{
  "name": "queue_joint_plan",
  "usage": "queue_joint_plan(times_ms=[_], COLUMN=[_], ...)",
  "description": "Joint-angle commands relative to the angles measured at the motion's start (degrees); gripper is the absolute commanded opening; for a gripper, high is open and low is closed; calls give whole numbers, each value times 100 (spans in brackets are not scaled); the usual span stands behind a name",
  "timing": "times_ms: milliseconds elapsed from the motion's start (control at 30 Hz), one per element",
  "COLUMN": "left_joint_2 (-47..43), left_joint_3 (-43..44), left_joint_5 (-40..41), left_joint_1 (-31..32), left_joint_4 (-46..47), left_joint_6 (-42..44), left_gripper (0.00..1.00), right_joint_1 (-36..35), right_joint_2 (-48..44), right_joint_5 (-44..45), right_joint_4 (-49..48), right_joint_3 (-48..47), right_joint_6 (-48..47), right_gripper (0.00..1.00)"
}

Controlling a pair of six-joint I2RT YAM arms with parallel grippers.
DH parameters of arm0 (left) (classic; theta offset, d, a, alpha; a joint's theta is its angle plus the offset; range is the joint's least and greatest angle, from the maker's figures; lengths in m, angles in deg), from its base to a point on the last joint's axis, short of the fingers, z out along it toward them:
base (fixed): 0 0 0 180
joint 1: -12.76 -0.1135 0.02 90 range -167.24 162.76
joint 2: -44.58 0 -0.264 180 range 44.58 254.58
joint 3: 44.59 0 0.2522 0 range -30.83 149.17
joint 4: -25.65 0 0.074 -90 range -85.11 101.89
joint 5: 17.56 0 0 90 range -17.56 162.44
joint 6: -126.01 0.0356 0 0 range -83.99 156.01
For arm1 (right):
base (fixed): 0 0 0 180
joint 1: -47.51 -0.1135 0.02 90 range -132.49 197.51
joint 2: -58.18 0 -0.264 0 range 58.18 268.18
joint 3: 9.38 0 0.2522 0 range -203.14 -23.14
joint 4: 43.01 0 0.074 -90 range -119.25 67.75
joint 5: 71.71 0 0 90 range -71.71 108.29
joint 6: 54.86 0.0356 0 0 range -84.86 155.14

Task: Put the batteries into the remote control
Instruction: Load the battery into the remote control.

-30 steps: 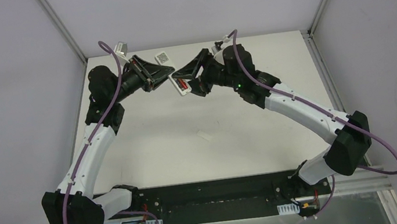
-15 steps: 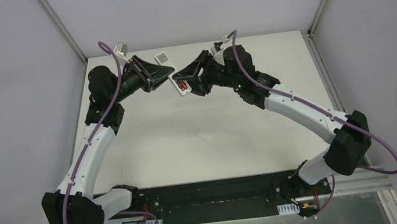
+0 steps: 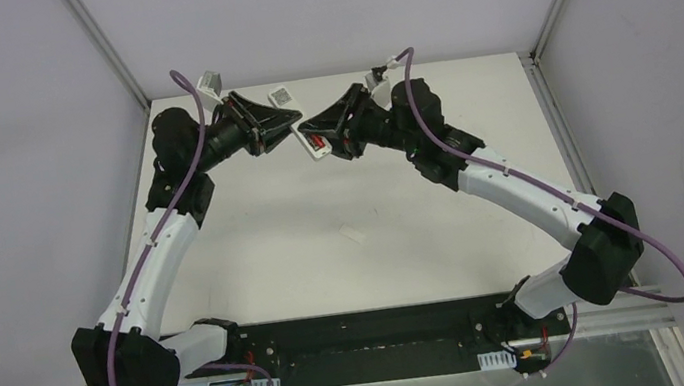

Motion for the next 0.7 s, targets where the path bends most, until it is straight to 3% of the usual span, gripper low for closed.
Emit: queue_joint_plan(times_ms=[0, 233, 400, 667], left_joint_2=[2, 63, 50, 140], left_joint_3=[477, 467, 352, 96], left_joint_5=[-161, -275, -268, -357], left_joint_1=[-32, -32, -69, -158], left_joint_4=[588, 588, 588, 587], left_joint_6=[-887, -1432, -1197, -541], left_gripper=[0, 0, 0, 0], right_joint_1=[13, 18, 68, 418], right_joint_2=[-102, -88, -320, -819], right_joint_5=[198, 446, 558, 393], right_joint_4=[172, -106, -375, -538], right_joint_3=[217, 323, 303, 265], right_joint_6=[-853, -1648, -1665, -1756], right_gripper=[47, 52, 98, 100])
